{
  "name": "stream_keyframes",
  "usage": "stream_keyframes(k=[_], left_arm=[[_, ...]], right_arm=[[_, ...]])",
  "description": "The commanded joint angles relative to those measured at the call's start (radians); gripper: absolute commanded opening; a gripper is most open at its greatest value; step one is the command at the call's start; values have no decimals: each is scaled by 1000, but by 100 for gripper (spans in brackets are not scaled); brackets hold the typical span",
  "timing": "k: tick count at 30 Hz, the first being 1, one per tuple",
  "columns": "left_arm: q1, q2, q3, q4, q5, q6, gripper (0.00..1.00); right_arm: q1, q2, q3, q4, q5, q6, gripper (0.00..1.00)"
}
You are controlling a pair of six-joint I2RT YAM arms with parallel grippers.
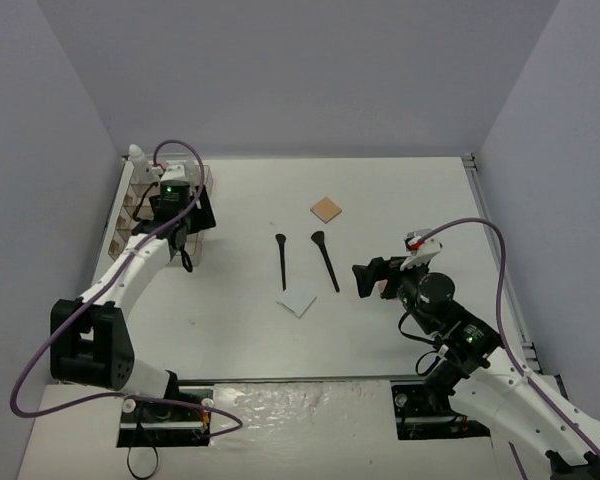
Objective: Organize the makeup
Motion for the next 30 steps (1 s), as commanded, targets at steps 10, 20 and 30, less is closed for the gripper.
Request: stream_keyframes(k=[10,20,30], left_arm=[[256,148,105,421,257,298,31],[307,275,120,509,346,368,35],[337,349,114,526,371,349,52]], right_arm=[[-5,-9,-12,75,-16,-5,100],[-6,10,-9,75,-15,-8,100],[-5,14,-12,74,-14,-12,100]])
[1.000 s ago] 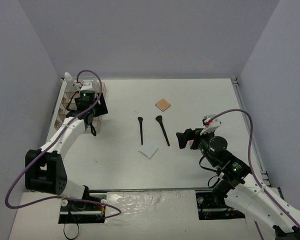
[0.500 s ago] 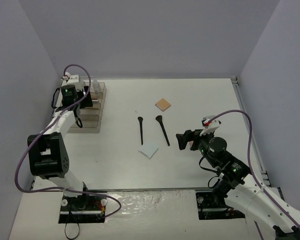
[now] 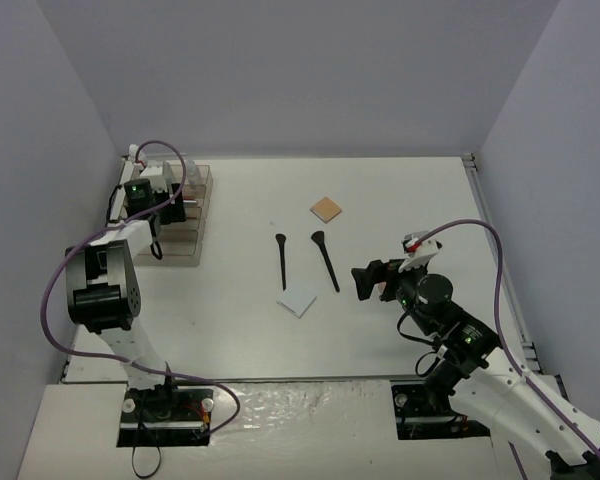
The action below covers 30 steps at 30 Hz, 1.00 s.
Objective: Organize the makeup
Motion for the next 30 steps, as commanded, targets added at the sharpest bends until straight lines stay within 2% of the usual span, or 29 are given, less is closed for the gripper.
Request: stream_keyframes(k=[1,6,11,13,18,20,24,27,30], left_arm=[[14,-33,51,106,35,18,56],[14,-24,46,96,33,29,70],[14,-82,9,118,42,-27,93],[7,-135,-7,118,50,-47,97],[-31,-265,-5,17,4,-105,97],[-83,-337,3,-57,-30,-105,97],[-270,-434,51,-326,-115,-92,97],[-432,-491,40,-438,-137,-117,97],[-589,-527,-4,-478,-151,-146,97]], right_arm=[[-6,16,9,74,0,-9,100],[-5,25,12,76,-1,-11,100],[-5,25,16,76,-3,-12,100],[-5,25,21,76,-3,-12,100],[-5,6,41,71,-21,1,100],[-5,-7,50,66,-24,7,100],[-5,-28,81,28,-6,12,100],[-5,-53,103,0,2,11,100],[-5,-83,108,-11,-2,18,100]])
